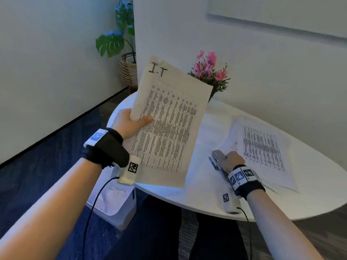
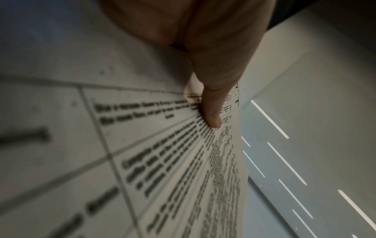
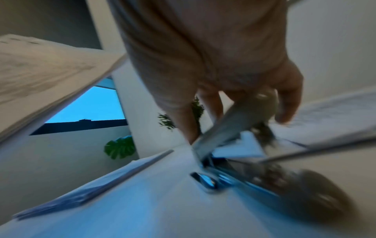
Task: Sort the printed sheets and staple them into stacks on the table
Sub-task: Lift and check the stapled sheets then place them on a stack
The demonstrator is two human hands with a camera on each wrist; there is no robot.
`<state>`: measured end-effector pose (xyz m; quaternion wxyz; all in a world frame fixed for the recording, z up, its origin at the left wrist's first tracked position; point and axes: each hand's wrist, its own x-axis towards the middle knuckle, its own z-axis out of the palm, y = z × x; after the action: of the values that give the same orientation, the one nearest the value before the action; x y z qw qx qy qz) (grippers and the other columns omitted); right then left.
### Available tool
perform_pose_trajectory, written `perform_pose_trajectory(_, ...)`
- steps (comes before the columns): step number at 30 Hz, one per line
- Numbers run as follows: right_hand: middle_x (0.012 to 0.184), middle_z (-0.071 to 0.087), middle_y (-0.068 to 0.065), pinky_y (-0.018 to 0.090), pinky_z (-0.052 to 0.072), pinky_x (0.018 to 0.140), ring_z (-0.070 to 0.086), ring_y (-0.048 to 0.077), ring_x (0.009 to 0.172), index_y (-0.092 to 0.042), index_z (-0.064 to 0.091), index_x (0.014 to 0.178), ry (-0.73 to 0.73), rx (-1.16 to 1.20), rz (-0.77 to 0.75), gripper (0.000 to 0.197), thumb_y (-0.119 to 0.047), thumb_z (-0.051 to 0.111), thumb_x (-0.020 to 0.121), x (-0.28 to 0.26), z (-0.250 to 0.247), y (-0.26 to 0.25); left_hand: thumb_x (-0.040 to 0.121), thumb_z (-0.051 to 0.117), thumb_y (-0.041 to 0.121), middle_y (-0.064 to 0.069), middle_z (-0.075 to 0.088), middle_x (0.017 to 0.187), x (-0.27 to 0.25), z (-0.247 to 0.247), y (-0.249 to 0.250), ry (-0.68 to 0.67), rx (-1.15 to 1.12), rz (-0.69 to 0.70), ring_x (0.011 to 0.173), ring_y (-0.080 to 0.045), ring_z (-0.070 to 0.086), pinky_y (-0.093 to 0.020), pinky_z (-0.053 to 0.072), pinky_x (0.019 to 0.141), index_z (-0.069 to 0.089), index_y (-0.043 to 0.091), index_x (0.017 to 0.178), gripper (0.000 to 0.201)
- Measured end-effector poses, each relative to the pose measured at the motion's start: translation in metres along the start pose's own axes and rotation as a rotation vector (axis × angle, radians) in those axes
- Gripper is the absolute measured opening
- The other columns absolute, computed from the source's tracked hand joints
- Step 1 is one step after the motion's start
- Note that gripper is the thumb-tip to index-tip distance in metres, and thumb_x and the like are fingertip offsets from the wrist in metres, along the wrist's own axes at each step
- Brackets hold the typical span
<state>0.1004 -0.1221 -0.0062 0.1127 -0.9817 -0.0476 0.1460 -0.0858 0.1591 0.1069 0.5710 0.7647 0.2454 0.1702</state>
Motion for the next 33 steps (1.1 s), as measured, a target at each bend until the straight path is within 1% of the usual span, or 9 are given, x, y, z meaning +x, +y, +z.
perform_pose_trajectory(3,0.098,0.065,0.019,0.039,0.048,0.086,0.06,0.033,0.092,-0.001,0.067,0.094,0.212,0.452,-0.194,0.054,-0.049,0.044,0.095,-0.017,-0.013,-0.022,0.086,0.067,0.02,0.004,0.068,0.092,0.005,-0.004,-0.004,0.023,-0.129,-0.042,0.085,-0.013,0.066,-0.031,0.053,0.075,0.061,0.021,0.098,0.014)
perform_pose_trajectory(7,0.118,0.065,0.011,0.049,0.049,0.09,0.059,0.031,0.111,-0.019,0.062,0.118,-0.445,1.079,-0.287,0.059,-0.063,0.032,0.092,-0.056,-0.027,-0.075,0.087,0.065,0.019,0.004,0.066,0.089,0.014,0.0,-0.018,0.085,-0.287,-0.089,0.079,-0.008,0.064,-0.023,0.049,0.064,0.059,0.019,0.1,0.015)
perform_pose_trajectory(11,0.112,0.064,0.007,0.034,0.054,0.084,0.062,0.028,0.101,-0.014,0.052,0.118,-0.384,0.933,-0.485,0.023,-0.018,0.056,0.096,-0.054,-0.014,-0.107,0.09,0.063,0.018,0.0,0.067,0.09,0.027,-0.011,-0.047,0.241,-0.262,-0.108,0.08,-0.011,0.064,-0.026,0.051,0.068,0.059,0.018,0.102,0.013)
perform_pose_trajectory(13,0.116,0.064,0.009,0.043,0.05,0.095,0.062,0.025,0.104,-0.009,0.054,0.121,-0.325,0.89,-0.504,0.026,-0.005,0.052,0.096,-0.039,-0.007,-0.12,0.091,0.062,0.021,-0.007,0.069,0.099,0.034,-0.02,-0.071,0.281,-0.164,-0.111,0.087,-0.02,0.066,-0.038,0.054,0.083,0.062,0.016,0.103,0.013)
perform_pose_trajectory(16,0.122,0.061,0.014,0.05,0.049,0.095,0.061,0.031,0.106,-0.006,0.054,0.124,-0.282,0.851,-0.448,0.028,-0.006,0.05,0.096,-0.018,-0.004,-0.146,0.092,0.06,0.026,-0.012,0.068,0.11,0.036,-0.029,-0.114,0.292,0.08,-0.167,0.094,-0.026,0.065,-0.04,0.05,0.092,0.063,0.011,0.113,0.026)
perform_pose_trajectory(21,0.115,0.055,0.004,0.029,0.043,0.083,0.054,0.022,0.104,-0.003,0.052,0.126,-0.23,0.803,-0.363,0.029,-0.009,0.048,0.098,0.027,0.003,-0.189,0.085,0.068,0.021,-0.013,0.044,0.14,0.016,-0.029,-0.175,0.262,0.53,-0.163,0.128,-0.033,0.041,-0.039,0.03,0.106,0.063,0.013,0.121,0.037)
perform_pose_trajectory(27,0.099,0.056,0.009,0.028,0.038,0.06,0.048,0.022,0.077,-0.002,0.053,0.108,-0.27,0.803,-0.102,0.016,-0.01,0.051,0.096,0.058,0.038,-0.218,0.084,0.07,0.018,-0.011,0.031,0.146,0.009,-0.021,-0.198,0.295,0.425,-0.171,0.135,-0.026,0.03,-0.033,0.026,0.11,0.056,0.007,0.127,0.047)
perform_pose_trajectory(29,0.077,0.045,0.008,0.03,0.036,0.054,0.042,0.021,0.065,-0.005,0.046,0.091,-0.287,0.648,-0.08,0.007,-0.007,0.051,0.094,0.059,0.043,-0.218,0.086,0.068,0.02,-0.008,0.028,0.148,0.009,-0.02,-0.199,0.287,0.401,-0.174,0.136,-0.023,0.029,-0.032,0.027,0.109,0.054,0.008,0.13,0.047)
perform_pose_trajectory(33,0.065,0.035,0.004,0.025,0.029,0.044,0.035,0.017,0.052,-0.017,0.035,0.077,-0.254,0.519,-0.121,0.027,0.001,0.051,0.089,0.064,0.048,-0.219,0.085,0.069,0.019,-0.005,0.029,0.147,0.006,-0.02,-0.206,0.311,0.327,-0.123,0.135,-0.02,0.032,-0.035,0.034,0.108,0.056,0.009,0.128,0.046)
